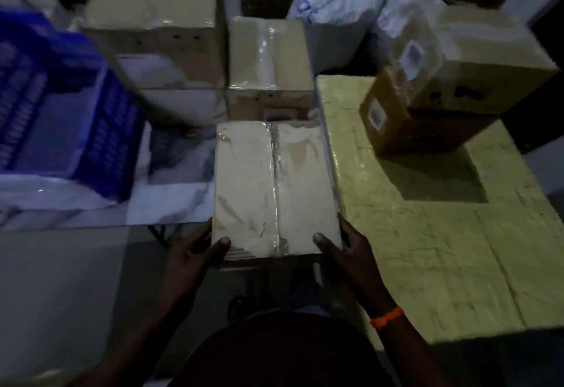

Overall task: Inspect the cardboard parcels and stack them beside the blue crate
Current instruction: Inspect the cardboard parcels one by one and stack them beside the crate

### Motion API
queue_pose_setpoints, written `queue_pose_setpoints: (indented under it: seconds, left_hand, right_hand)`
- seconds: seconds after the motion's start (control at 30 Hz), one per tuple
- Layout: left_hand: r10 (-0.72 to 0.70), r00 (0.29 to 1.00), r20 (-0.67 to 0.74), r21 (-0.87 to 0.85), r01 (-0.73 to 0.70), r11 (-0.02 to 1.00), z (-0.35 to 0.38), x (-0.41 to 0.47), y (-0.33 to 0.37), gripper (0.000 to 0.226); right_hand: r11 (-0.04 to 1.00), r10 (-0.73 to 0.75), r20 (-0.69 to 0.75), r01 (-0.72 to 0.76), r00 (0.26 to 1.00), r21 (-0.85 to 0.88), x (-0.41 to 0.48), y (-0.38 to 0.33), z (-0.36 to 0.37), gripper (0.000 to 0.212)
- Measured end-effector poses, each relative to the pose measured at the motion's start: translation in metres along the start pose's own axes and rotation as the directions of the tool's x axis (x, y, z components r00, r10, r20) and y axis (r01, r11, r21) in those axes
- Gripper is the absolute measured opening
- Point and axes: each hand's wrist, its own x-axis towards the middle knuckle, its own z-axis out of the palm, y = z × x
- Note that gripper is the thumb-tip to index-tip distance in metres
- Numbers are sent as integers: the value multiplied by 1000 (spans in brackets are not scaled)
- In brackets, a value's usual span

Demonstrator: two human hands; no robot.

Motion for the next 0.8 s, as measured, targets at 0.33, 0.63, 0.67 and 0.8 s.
queue_pose_setpoints:
  seconds: [0.33, 0.63, 0.67, 0.8]
  left_hand:
    - [-33, 964, -264, -108, 4, 994, -27, 1, -32, 43]
    - [-125, 945, -301, -105, 98, 990, -38, 22, -29, 37]
    - [-123, 947, -298, -90, 100, 991, -40, 26, -23, 36]
    - [-88, 939, -332, -43, 78, 996, -52, 54, 4, 30]
  right_hand:
    - [987, -30, 244, 67, 969, -146, 54, -17, 39, 54]
    - [989, -1, 253, 38, 967, -143, 100, -2, 31, 55]
    - [990, -19, 236, 51, 972, -130, 110, -5, 33, 52]
    - [999, 21, 199, -31, 980, 44, 154, -37, 45, 31]
